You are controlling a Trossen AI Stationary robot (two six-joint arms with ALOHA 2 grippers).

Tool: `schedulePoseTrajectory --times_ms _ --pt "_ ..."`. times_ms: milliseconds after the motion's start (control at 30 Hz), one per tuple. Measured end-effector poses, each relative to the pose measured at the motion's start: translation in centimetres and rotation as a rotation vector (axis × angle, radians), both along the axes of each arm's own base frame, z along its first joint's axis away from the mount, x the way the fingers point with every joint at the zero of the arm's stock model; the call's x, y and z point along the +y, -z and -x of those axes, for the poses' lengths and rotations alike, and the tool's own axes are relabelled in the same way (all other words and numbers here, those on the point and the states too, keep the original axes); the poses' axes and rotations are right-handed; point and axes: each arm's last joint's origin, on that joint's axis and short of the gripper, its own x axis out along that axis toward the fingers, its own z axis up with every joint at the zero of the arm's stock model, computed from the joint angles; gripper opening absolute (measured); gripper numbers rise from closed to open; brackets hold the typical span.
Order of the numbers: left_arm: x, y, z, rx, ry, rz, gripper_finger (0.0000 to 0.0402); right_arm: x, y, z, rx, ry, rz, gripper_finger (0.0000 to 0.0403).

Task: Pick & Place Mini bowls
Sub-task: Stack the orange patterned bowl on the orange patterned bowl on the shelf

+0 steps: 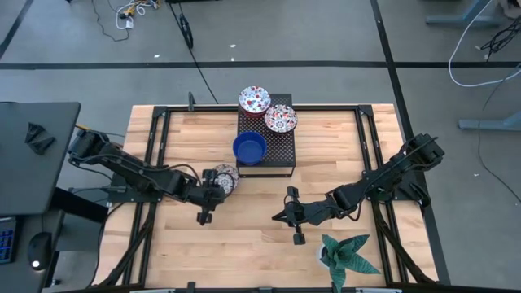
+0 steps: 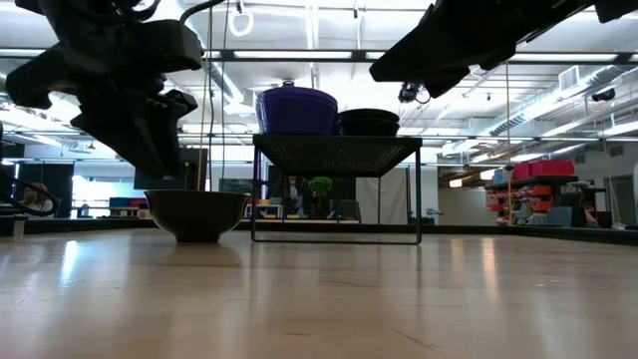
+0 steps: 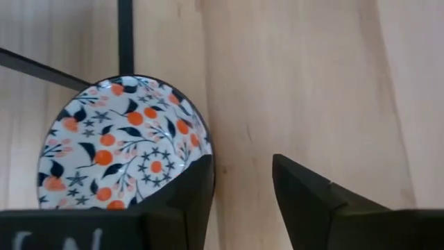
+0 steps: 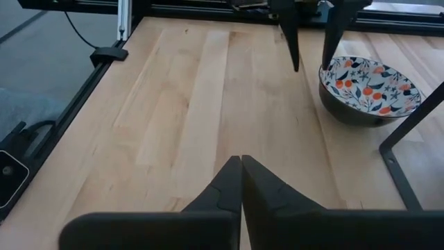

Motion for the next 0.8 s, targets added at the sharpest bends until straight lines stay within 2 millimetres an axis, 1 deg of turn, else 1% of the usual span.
schedulePoseTrajectory --times_ms 367,567,800 --pt "0.2 0.1 0.3 0.023 -0.02 -0.05 0.0134 0.0 0.0 0.0 0.0 0.0 -0.001 0.0009" --pt "0.3 0.1 0.3 0.015 -0.036 -0.082 0.0135 0.0 0.0 0.0 0.0 0.0 -0.001 0.0009" --pt "0.8 1.6 1.1 0.05 -0.036 -0.089 0.0139 0.0 0.0 0.0 0.0 0.0 0.0 0.0009"
